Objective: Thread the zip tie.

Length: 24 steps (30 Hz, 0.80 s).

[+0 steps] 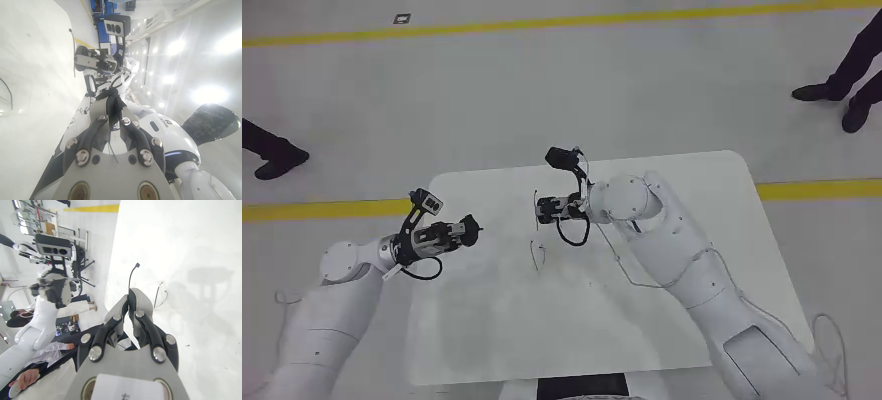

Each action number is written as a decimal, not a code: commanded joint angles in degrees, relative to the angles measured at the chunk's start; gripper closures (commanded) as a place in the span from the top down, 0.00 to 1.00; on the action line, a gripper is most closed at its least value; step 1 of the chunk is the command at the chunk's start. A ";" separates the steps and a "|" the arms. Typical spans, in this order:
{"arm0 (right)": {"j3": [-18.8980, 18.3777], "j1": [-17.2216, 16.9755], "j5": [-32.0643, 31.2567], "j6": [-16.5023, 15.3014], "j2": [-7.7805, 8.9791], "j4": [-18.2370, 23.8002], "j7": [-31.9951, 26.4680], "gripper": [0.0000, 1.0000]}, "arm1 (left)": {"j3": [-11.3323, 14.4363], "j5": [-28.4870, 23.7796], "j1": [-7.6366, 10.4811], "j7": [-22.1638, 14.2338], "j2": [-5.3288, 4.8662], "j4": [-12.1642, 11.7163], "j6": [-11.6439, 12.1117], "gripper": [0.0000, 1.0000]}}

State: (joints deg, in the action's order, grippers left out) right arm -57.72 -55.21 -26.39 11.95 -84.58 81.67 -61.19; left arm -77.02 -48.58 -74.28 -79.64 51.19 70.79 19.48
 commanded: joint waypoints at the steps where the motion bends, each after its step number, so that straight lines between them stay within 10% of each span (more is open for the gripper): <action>1: -1.28 -1.53 0.69 -0.94 0.41 3.61 0.58 0.00 | 0.00 0.00 0.00 0.00 0.00 0.00 0.00 0.00; 24: -0.74 -2.59 0.10 -3.07 0.66 10.47 8.03 0.00 | 0.00 0.00 0.00 0.00 0.00 0.00 0.00 0.00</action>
State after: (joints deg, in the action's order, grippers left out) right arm -58.49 -58.01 -26.02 8.76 -83.94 91.81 -53.69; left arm -77.02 -48.58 -74.28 -79.64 51.19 70.79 19.48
